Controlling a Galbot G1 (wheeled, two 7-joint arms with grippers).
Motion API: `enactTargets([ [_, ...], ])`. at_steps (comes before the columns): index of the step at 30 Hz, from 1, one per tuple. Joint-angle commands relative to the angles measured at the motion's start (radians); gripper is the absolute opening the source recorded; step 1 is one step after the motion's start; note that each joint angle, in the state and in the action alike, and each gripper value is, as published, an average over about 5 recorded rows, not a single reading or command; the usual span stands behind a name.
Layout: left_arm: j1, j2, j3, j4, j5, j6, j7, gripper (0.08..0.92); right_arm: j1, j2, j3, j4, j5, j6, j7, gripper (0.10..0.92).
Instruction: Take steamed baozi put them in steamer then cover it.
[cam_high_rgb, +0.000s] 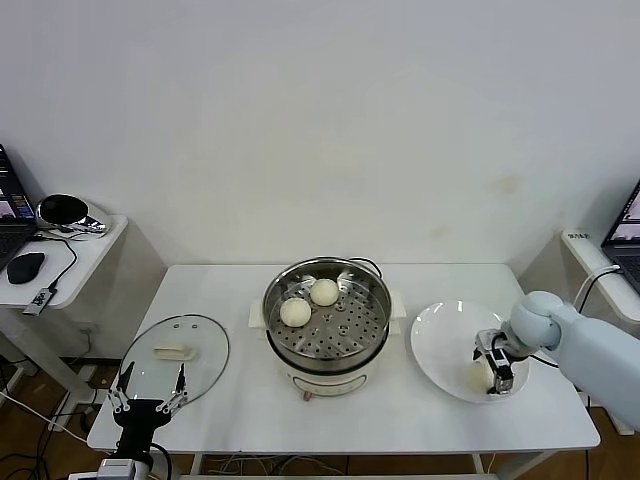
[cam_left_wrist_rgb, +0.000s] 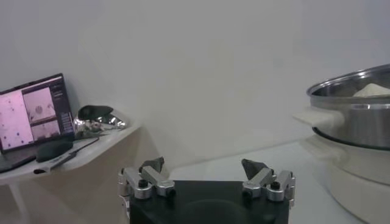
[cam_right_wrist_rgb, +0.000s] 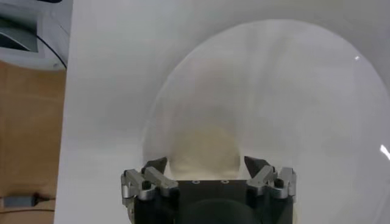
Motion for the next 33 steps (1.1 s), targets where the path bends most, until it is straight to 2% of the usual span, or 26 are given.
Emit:
enactTargets([
  [1,0.000,-0.001,-0.001,-0.001,0.000,0.000,0.000,0.823,-0.006,0.013,0.009,-0.012,-0.002,0.000,-0.001,0.713],
  [7,-0.001,0.001,-0.001,-0.003,0.000,0.000,0.000,0.823,0.096,-0.013,-0.033,0.008,0.044,-0.003,-0.020,0.640],
  [16,-0.005,0.004,0.003,0.000,-0.003,-0.002,0.001,0.823,0.409,-0.012,-0.129,0.013,0.187,-0.016,-0.060,0.636],
  [26,-0.003,0.009,0.002,-0.002,-0.009,-0.006,0.000,0.823,0.803,0.159,-0.316,0.031,0.380,-0.008,-0.074,0.638],
  [33,-0.005,0.008,-0.004,-0.002,-0.012,-0.008,-0.001,0.823,0.873,0.303,-0.434,0.100,0.457,0.057,-0.021,0.638],
])
